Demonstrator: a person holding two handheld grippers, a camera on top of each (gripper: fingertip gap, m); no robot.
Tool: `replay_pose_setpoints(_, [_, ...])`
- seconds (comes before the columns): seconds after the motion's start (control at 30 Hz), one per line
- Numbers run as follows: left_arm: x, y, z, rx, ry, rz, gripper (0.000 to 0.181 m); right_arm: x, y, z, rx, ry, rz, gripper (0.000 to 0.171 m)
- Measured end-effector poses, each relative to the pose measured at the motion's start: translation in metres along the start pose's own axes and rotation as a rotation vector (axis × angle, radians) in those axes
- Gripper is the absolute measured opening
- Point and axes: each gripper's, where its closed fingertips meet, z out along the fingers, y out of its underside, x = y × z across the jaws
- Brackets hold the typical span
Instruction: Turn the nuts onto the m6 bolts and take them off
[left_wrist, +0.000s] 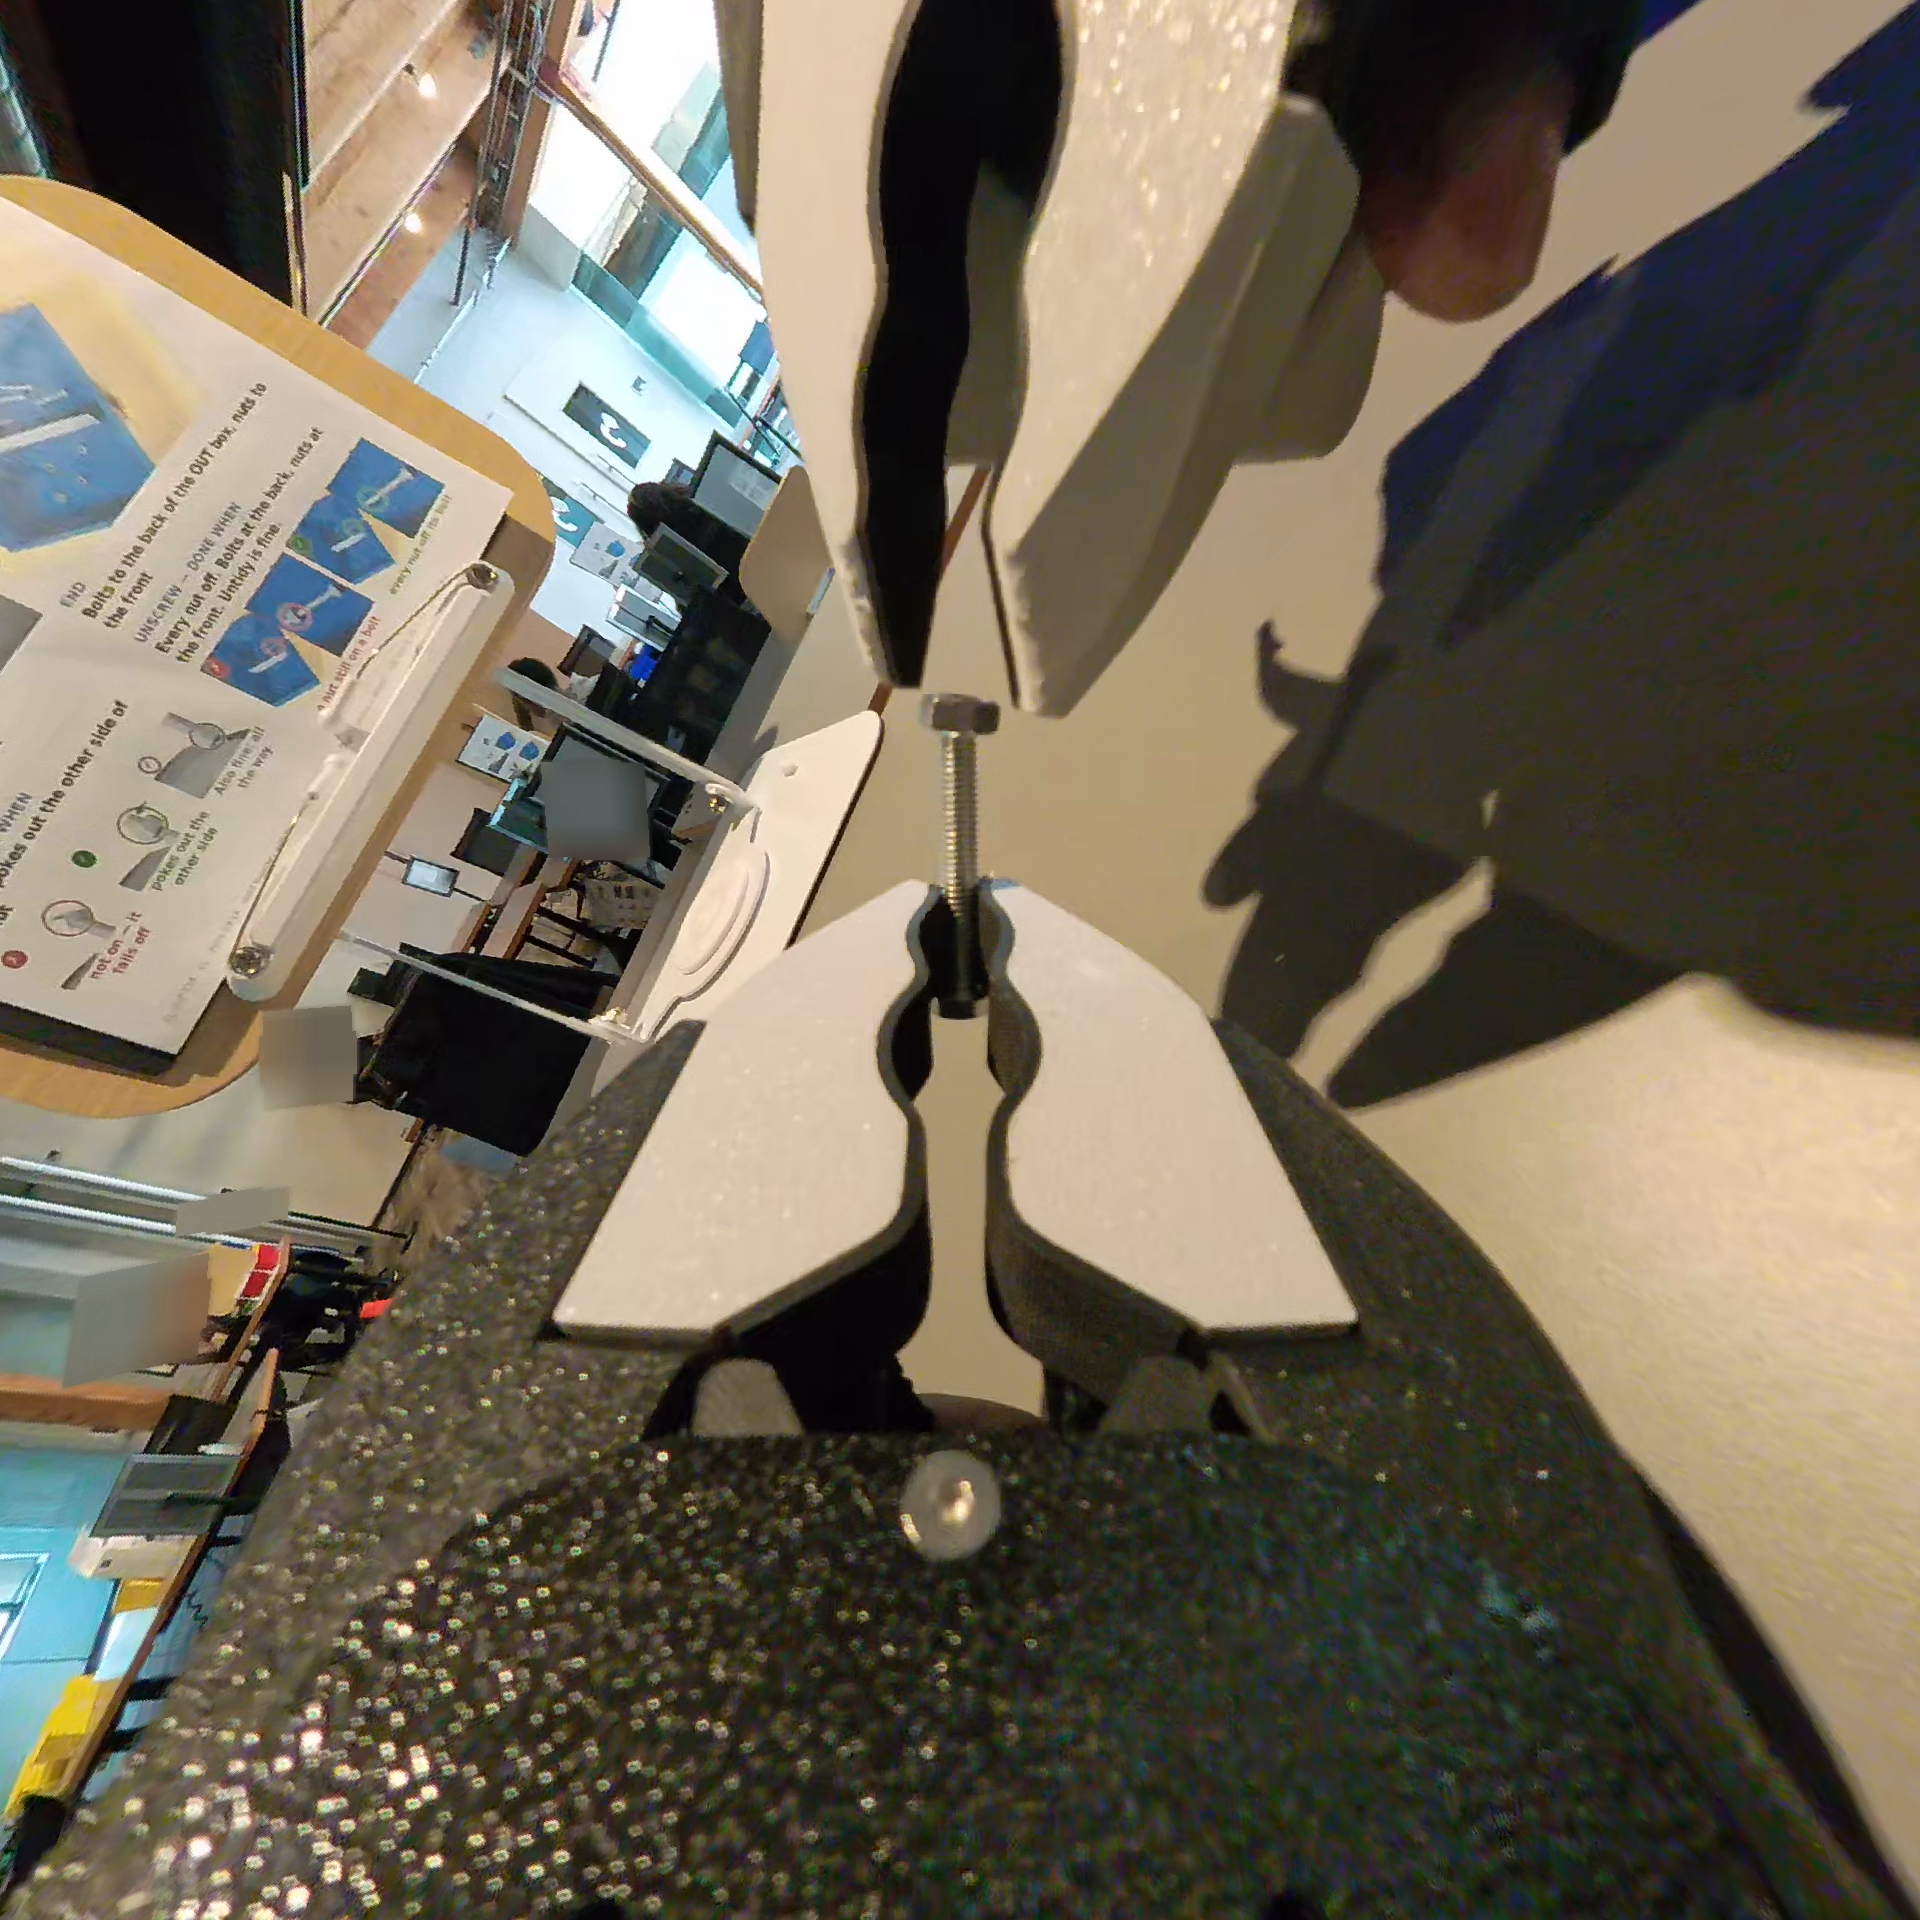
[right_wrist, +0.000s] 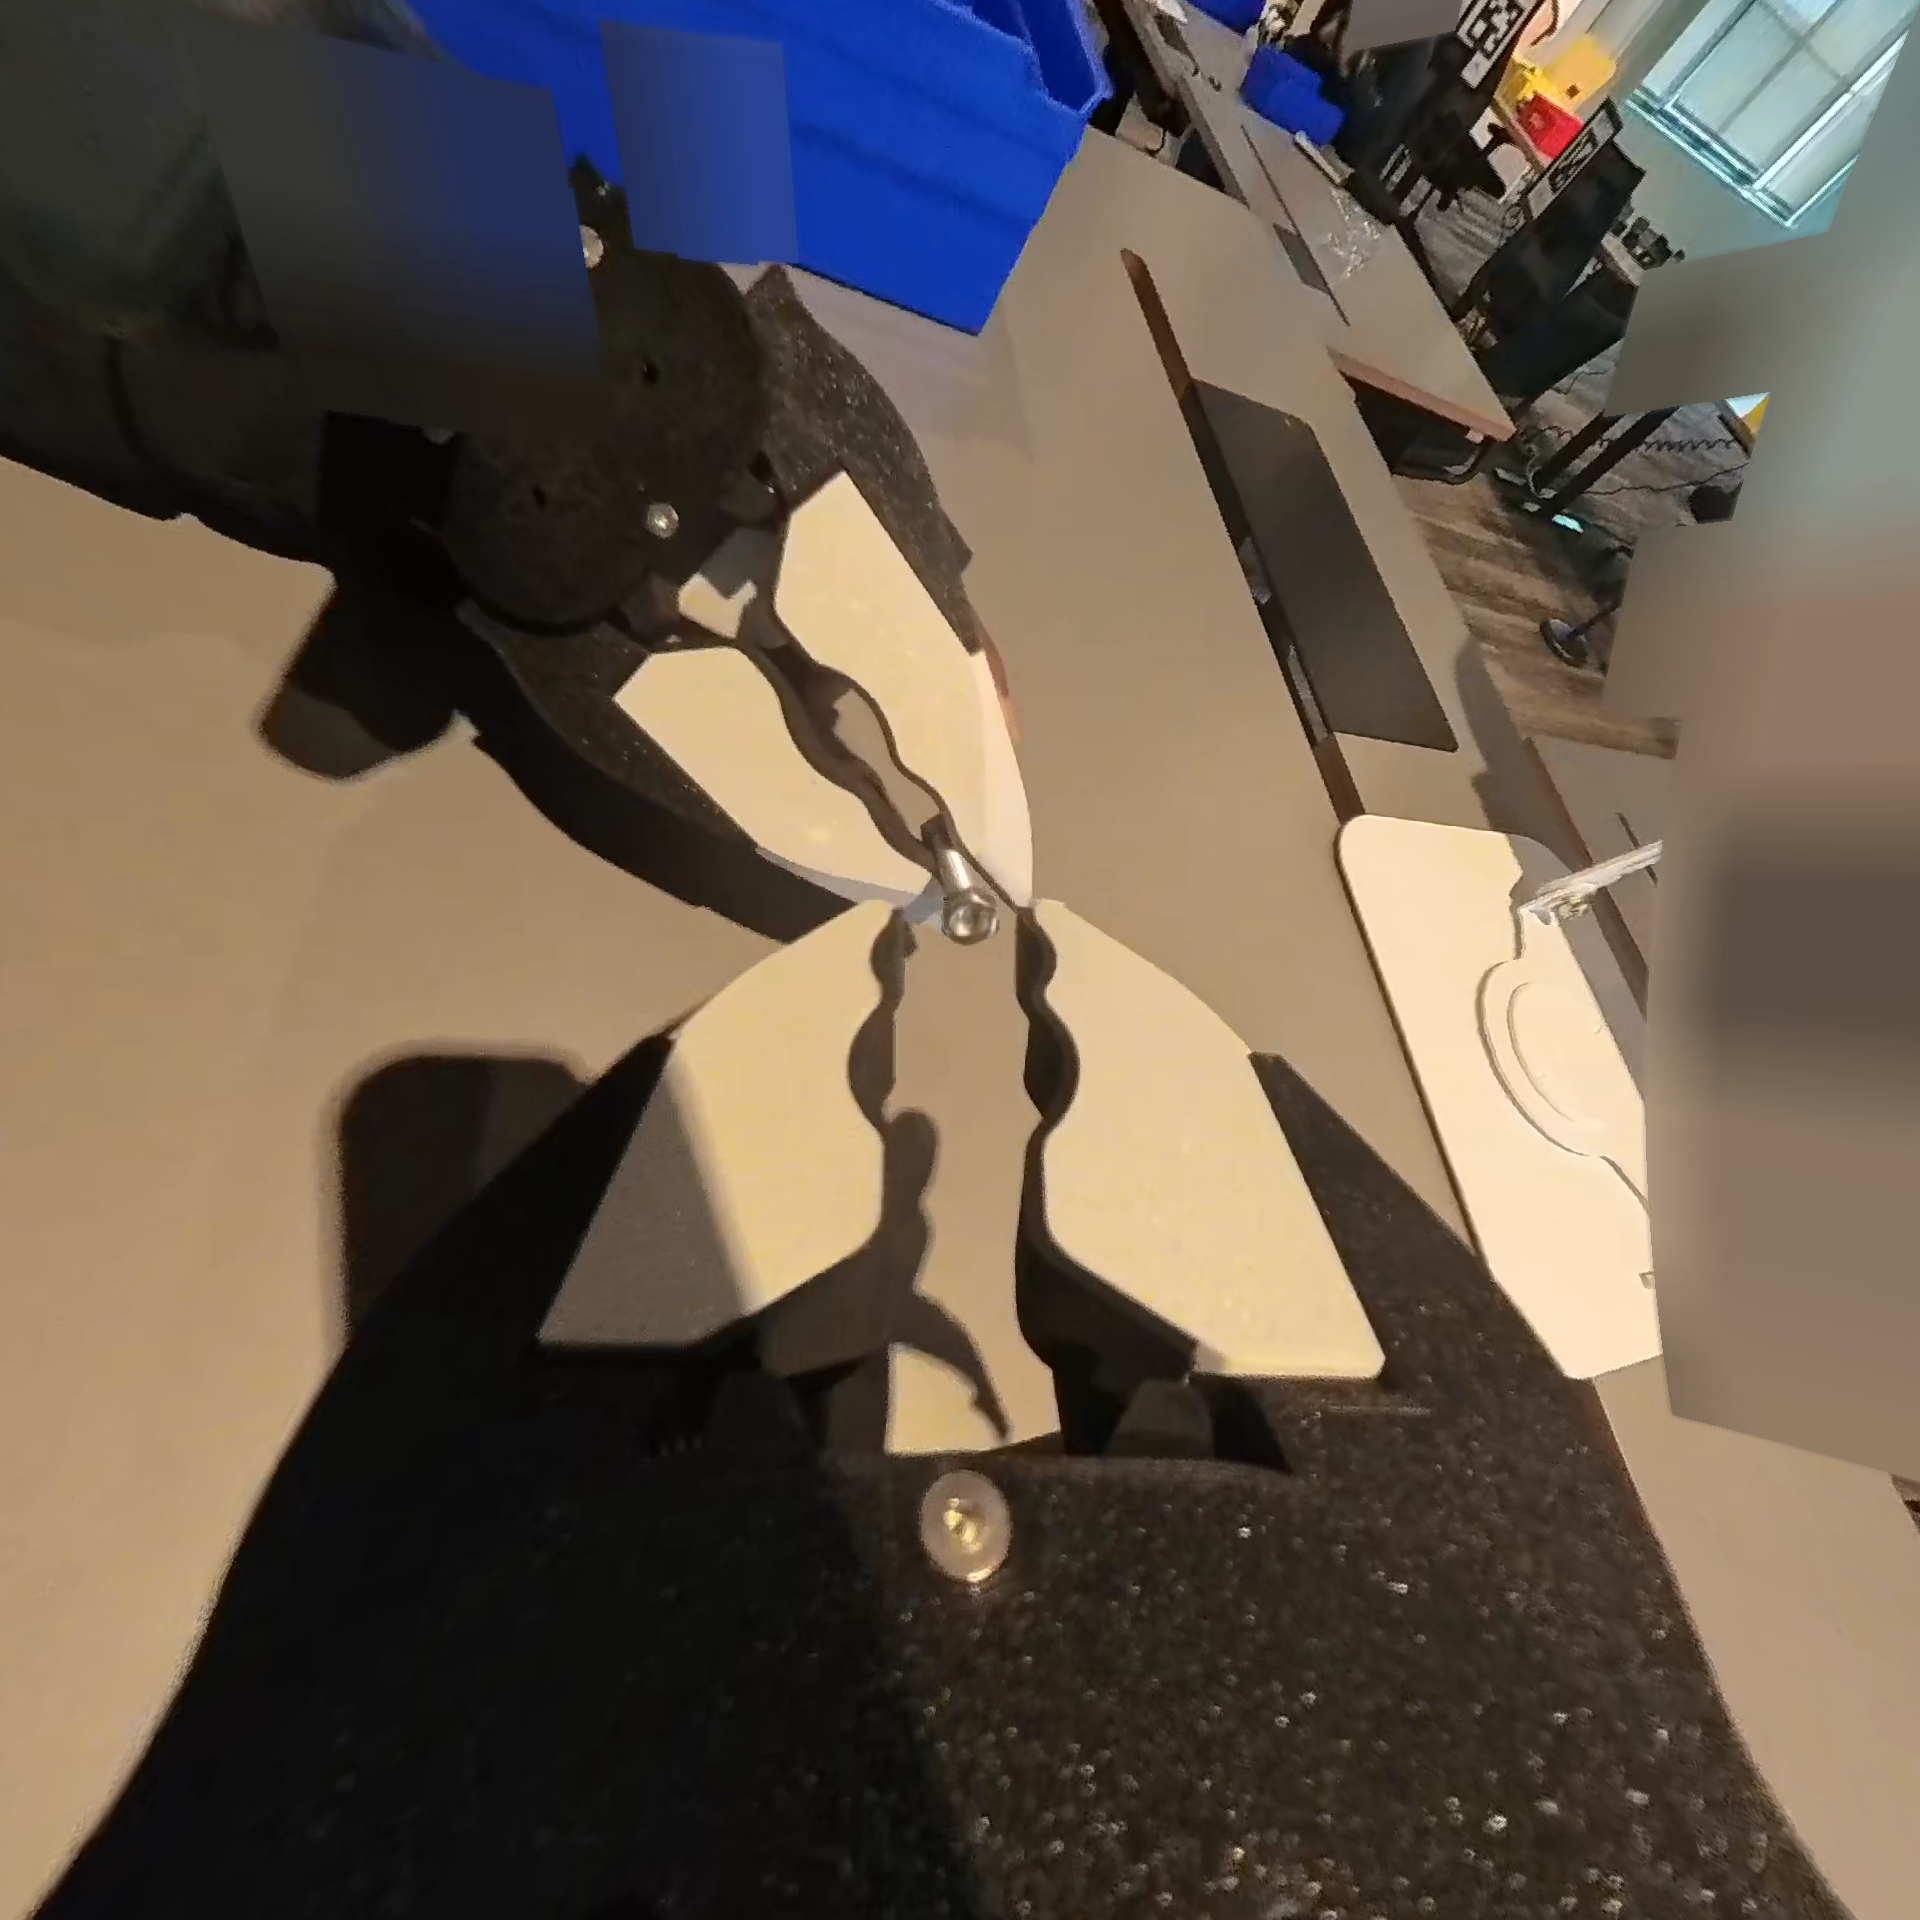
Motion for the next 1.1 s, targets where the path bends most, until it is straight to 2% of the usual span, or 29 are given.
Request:
replay_pose_setpoints(0.17, [0.002, 0.000, 0.000, -0.007, -0.001, 0.031, 0.005, 0.000, 0.006, 0.005, -0.052, 0.008, 0.005, 0.010])
replay_pose_setpoints(0.33, [-0.003, 0.003, -0.002, -0.042, -0.046, 0.152, 0.005, -0.002, 0.007, 0.008, -0.067, -0.044, 0.140, 0.010])
replay_pose_setpoints(0.57, [-0.016, 0.005, -0.007, -0.086, -0.148, 0.285, 0.005, 0.000, 0.002, 0.012, -0.009, -0.160, 0.531, 0.010])
replay_pose_setpoints(0.77, [-0.025, 0.012, -0.007, -0.121, -0.183, 0.227, 0.005, 0.009, -0.003, 0.019, 0.047, -0.157, 0.802, 0.010])
replay_pose_setpoints(0.87, [-0.024, 0.010, -0.005, -0.101, -0.166, 0.163, 0.005, 0.011, -0.005, 0.019, 0.059, -0.139, 0.788, 0.010])
replay_pose_setpoints(1.0, [-0.019, 0.010, -0.003, -0.091, -0.133, 0.122, 0.005, 0.011, -0.005, 0.018, 0.050, -0.121, 0.688, 0.031])
replay_pose_setpoints(1.1, [-0.018, 0.012, -0.003, -0.087, -0.111, 0.087, 0.005, 0.014, -0.002, 0.014, 0.017, -0.071, 0.547, 0.038])
